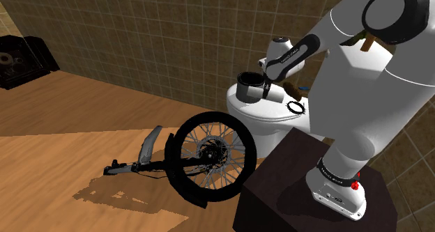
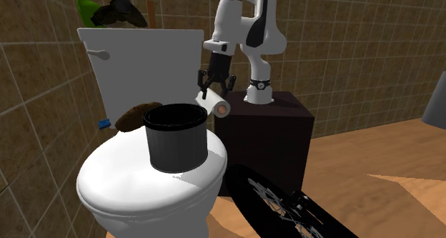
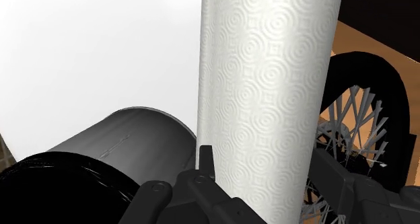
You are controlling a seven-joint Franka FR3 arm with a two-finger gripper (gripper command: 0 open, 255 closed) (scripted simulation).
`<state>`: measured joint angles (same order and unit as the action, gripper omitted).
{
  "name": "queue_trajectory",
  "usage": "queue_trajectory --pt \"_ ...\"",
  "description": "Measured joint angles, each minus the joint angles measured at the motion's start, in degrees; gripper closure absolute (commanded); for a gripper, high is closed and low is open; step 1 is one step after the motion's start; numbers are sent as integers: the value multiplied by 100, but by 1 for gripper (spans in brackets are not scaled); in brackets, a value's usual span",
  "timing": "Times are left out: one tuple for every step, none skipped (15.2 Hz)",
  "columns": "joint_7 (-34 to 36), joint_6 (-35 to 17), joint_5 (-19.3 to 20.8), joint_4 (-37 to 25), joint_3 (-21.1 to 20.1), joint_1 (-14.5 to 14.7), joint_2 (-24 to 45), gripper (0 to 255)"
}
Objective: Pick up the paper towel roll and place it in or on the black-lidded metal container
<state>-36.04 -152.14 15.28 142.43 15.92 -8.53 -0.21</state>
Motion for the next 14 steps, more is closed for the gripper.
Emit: queue_trajectory --pt "7 99 6 -14 -9 9 -85 255" --pt "-1 181 -5 -51 -16 16 -129 255" --pt "-16 266 -8 -73 -17 17 -193 255" --pt "-17 334 -2 -76 -21 18 -258 255" --pt "-35 419 -5 -95 -20 18 -326 255" --pt "-61 504 -16 -135 -19 17 -373 255" --pt "-62 599 -12 -152 -26 20 -452 255" --pt "-76 680 -24 -195 -30 25 -490 255" --pt "-73 762 -20 -207 -39 29 -559 255" --pt "-80 849 -25 -242 -46 34 -611 255" --pt "-90 939 -25 -264 -51 35 -681 255" --pt "-103 1019 -26 -286 -52 35 -739 255" --pt "-109 1092 -29 -311 -57 37 -786 255" --pt "-117 1164 -37 -352 -64 42 -818 255"
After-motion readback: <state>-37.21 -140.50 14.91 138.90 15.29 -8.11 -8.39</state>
